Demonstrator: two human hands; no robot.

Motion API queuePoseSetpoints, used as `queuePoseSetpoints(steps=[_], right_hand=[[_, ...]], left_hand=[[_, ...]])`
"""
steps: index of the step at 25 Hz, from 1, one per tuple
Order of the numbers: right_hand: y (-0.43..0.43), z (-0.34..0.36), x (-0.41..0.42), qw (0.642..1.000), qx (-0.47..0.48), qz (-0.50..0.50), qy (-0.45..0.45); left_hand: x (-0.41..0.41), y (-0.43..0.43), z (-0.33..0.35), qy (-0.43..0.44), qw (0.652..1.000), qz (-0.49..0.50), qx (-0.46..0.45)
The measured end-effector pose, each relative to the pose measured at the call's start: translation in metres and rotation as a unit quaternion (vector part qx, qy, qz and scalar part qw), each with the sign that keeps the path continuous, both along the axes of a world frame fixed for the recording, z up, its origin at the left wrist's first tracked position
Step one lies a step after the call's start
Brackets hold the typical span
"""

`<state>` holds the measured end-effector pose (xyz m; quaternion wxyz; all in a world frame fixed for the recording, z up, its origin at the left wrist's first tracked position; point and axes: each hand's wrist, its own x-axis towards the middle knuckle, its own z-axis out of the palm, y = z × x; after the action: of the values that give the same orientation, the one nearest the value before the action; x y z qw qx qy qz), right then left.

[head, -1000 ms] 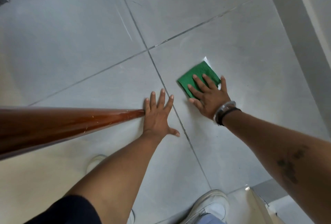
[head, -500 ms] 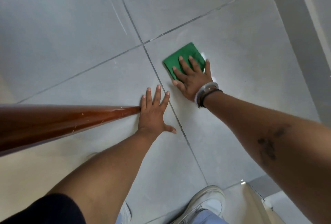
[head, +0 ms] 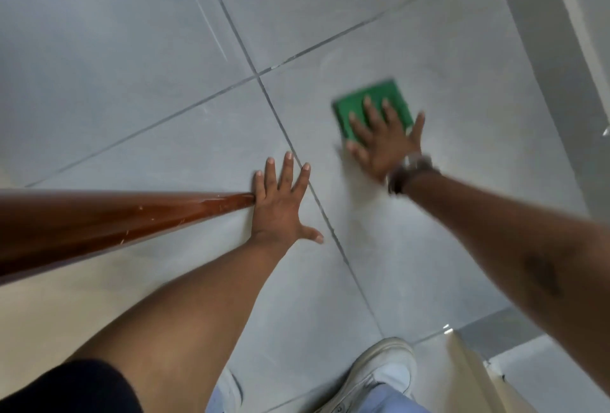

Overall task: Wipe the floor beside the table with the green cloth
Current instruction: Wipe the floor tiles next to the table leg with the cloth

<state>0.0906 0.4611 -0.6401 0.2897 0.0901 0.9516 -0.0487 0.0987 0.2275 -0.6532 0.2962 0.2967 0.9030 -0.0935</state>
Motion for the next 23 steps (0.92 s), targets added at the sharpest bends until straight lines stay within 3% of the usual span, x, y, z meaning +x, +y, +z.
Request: queuePoseSetpoints(steps=[2,4,8,13,15,18,21,23], right_hand=[[0.005,-0.004,-0.063,0.997,0.002,-0.075,0.007],[-0.005,-0.002,-0.071,0.999,0.008,-0.044,-0.008],[-0.031,0.016,0.039,0.988,-0.011,0.149,-0.04],[-0.032,0.035,0.164,0.988,-0.002,0.125,-0.096],[-0.026,0.029,0.142,0.994,0.002,0.084,-0.067],[-0.031,0.007,0.029,0.999,-0.017,0.05,-0.008],[-0.047,0.0,-0.067,0.988,0.008,0.152,0.002],[-0.052,0.006,-0.06,0.984,0.028,0.177,-0.003]], left_hand=[[-0.002,0.0,0.001,-0.01,1.0,0.0,0.009],[-0.004,0.0,0.005,-0.018,1.0,0.008,0.013],[-0.004,0.004,0.009,-0.025,1.0,0.014,0.002],[-0.007,0.007,0.006,-0.023,0.999,-0.015,-0.042],[-0.005,0.005,0.004,-0.011,0.999,-0.022,-0.042],[-0.008,0.0,-0.001,-0.018,1.0,-0.017,-0.003],[-0.006,0.002,0.004,-0.02,1.0,-0.013,-0.006],[-0.005,0.006,0.01,-0.028,0.999,-0.009,-0.016]])
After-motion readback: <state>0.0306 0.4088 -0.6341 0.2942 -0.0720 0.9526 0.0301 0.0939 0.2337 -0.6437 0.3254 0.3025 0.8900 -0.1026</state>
